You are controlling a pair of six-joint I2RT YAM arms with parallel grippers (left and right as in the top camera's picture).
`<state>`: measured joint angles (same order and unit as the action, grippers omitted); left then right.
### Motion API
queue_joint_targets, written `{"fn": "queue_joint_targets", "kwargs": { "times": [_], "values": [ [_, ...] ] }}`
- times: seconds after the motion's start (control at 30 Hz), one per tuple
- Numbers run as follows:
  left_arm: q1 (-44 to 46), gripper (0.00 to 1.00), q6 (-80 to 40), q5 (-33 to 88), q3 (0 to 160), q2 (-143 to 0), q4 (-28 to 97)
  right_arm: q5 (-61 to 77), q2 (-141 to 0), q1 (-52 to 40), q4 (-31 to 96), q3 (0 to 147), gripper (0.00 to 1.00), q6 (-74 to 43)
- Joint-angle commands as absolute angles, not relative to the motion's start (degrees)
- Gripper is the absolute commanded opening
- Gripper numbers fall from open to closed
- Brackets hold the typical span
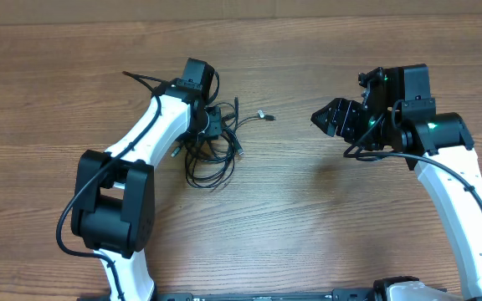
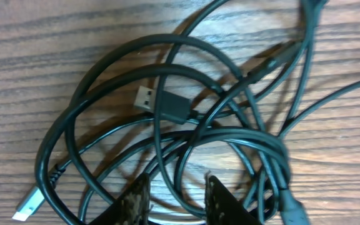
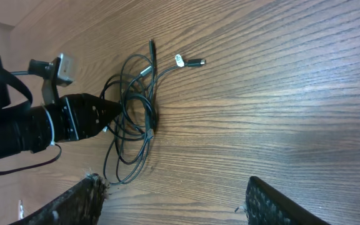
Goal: Untangle cables
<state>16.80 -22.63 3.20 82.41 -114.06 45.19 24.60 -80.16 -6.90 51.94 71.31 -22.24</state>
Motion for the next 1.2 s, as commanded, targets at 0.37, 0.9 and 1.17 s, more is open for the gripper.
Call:
{"fn": "queue_joint_targets", "kwargs": {
  "times": [0.37, 0.9, 1.17],
  "values": [
    [18.9, 0.22, -27.07, -1.08, 82.21, -116.92, 44.42, 24.05, -80.29, -6.68, 51.86, 73.08, 0.7, -22.09],
    [20.47, 0.15, -29.85, -1.69, 82.21, -118.96, 43.79, 24.05, -80.29, -6.68, 52.25, 73.08, 0.7, -22.09],
    [20.67, 0.09, -32.21, -1.85, 82.21, -121.97, 48.51, 24.03, -80.29, -6.68, 52.42, 73.08, 0.7, -22.09]
  ]
}}
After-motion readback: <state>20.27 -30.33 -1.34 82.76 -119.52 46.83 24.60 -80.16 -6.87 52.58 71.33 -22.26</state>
